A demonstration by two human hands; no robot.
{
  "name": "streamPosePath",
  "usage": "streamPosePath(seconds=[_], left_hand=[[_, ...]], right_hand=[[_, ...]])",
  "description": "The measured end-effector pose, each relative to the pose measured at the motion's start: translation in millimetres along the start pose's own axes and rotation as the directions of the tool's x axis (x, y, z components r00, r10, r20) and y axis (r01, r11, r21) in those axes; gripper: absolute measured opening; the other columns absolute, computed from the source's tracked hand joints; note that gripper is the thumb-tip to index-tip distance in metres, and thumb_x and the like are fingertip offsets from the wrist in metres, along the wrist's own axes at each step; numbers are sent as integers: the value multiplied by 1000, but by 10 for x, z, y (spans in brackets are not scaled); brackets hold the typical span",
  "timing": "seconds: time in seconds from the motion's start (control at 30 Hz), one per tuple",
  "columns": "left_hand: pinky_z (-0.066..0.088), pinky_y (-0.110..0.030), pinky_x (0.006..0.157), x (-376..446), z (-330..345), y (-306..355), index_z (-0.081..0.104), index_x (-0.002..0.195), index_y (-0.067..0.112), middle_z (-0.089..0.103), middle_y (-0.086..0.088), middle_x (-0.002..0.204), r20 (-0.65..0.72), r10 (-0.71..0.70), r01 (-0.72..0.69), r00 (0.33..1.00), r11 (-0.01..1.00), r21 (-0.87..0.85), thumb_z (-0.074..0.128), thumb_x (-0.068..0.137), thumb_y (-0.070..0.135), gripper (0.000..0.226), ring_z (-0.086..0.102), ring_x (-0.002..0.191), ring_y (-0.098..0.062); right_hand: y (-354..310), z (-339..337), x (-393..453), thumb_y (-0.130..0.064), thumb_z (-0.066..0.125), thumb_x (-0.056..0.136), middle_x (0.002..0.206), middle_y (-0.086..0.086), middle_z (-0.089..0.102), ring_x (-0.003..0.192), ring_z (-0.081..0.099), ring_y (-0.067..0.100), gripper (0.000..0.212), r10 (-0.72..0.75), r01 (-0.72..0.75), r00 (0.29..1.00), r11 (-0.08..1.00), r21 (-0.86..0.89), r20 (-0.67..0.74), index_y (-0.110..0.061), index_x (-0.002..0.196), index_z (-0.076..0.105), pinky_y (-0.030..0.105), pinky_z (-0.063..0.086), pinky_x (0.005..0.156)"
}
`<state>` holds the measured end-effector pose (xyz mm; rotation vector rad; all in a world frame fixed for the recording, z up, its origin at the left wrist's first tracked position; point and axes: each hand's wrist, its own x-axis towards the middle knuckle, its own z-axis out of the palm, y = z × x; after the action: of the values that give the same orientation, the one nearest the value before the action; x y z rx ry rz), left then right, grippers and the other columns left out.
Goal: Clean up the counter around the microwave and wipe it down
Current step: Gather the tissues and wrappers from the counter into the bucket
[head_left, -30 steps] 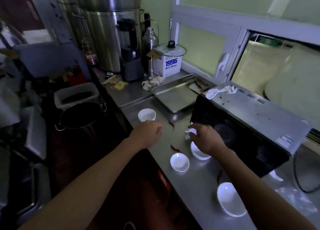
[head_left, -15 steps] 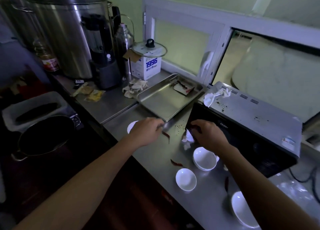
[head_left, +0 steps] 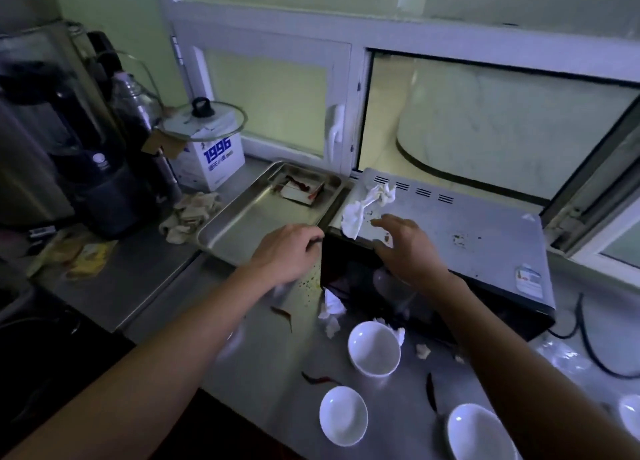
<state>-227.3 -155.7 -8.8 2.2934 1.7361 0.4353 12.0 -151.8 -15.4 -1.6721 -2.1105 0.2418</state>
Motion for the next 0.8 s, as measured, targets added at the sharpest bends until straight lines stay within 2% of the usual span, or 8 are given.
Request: streamPosePath(seconds=[0.13, 0.27, 0.4, 0.53, 0.67, 0.73, 0.8], left_hand=[[51, -39, 93, 432, 32, 123, 62, 128, 29, 64, 5, 130, -11, 30, -30, 999, 1000, -7, 53, 97, 32, 32, 61, 116, -24], [45, -38, 98, 785, 105, 240, 54, 139, 27, 54, 5, 144, 39, 70, -70, 997, 998, -3, 55, 98, 39, 42, 53, 128, -23], [41, -39, 103, 1135, 243, 262, 50, 142, 25, 50, 6, 147, 96, 113, -114, 989, 994, 1, 60, 95, 45, 52, 45, 134, -19], [46, -43, 101, 1399, 426, 155, 51, 139, 24, 53, 5, 140, 138, 154, -158, 978, 987, 21, 60, 93, 42, 51, 45, 129, -20], [47, -41, 98, 1536, 528, 6, 57, 133, 22, 58, 4, 128, 137, 199, -196, 970, 980, -36, 59, 89, 28, 44, 49, 118, -18], [48, -39, 93, 1602, 562, -82, 60, 128, 21, 60, 3, 119, 108, 230, -226, 967, 973, -45, 60, 90, 27, 39, 52, 112, -18], [49, -38, 87, 1663, 592, -164, 65, 122, 20, 60, 3, 112, 85, 252, -246, 964, 966, -76, 60, 90, 28, 34, 53, 106, -18]], right_hand=[[272, -41, 348, -19, 65, 90, 134, 7, 62, 116, 58, 35, 40, 31, -30, 999, 999, -22, 11, -15, 130, 62, 45, 51, 92], [456, -87, 653, -22, 61, 94, 144, 4, 55, 125, 54, 31, 43, 44, -40, 997, 997, -66, 63, -18, 137, 57, 44, 48, 100], [582, -62, 1020, -21, 57, 96, 152, 5, 47, 131, 50, 30, 47, 50, -34, 988, 993, -111, 144, -21, 143, 51, 46, 46, 105], [667, 80, 1351, -22, 55, 97, 160, 3, 33, 136, 45, 31, 55, 47, 0, 968, 982, -189, 245, -29, 149, 40, 53, 44, 106], [703, 192, 1547, -14, 49, 101, 165, 3, 21, 147, 28, 33, 58, 65, 24, 940, 967, -254, 335, -33, 153, 32, 59, 32, 115], [711, 224, 1594, -8, 46, 100, 165, 2, 22, 147, 26, 34, 60, 78, 21, 933, 963, -270, 351, -34, 153, 32, 57, 30, 117], [733, 267, 1615, -4, 47, 99, 158, 2, 37, 140, 36, 34, 58, 66, 27, 939, 965, -262, 339, -31, 150, 40, 53, 36, 113]])
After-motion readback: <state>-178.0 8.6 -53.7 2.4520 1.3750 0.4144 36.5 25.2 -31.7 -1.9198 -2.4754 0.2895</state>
